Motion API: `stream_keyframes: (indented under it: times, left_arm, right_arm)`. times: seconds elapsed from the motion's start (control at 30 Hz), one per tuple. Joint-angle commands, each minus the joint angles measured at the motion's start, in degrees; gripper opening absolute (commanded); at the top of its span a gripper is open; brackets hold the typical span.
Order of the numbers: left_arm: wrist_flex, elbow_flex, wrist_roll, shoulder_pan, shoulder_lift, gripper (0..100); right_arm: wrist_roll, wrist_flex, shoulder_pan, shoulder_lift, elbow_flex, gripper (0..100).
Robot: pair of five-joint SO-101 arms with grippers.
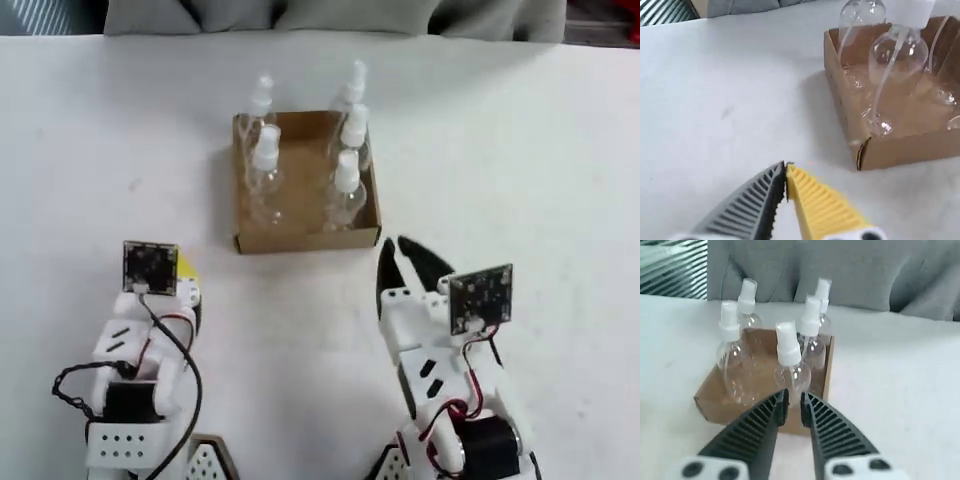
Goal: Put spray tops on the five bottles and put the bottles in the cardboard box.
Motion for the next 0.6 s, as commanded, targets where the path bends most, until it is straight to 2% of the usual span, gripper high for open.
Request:
stream_keyframes:
  times: [0.0,0.2,0.4,0.57]
  left_arm:
    - [3.08,0.00,-2.90,-0.75,-1.01,2]
    - [4.22,0.00,-3.87,-0.75,-1.01,2]
    - [4.22,0.00,-3.87,-0.75,-1.01,2]
    - [4.31,0.00,-3.96,-0.31,-1.01,2]
  right_arm:
    - [0.62,4.44,0.57,-0.31,-0.35,1.6]
    - [0.62,8.40,0.75,-0.31,5.45,1.6]
    - [0.53,8.40,4.53,-0.31,8.18,1.5]
    - [-4.84,11.38,4.79,-0.31,10.55,1.5]
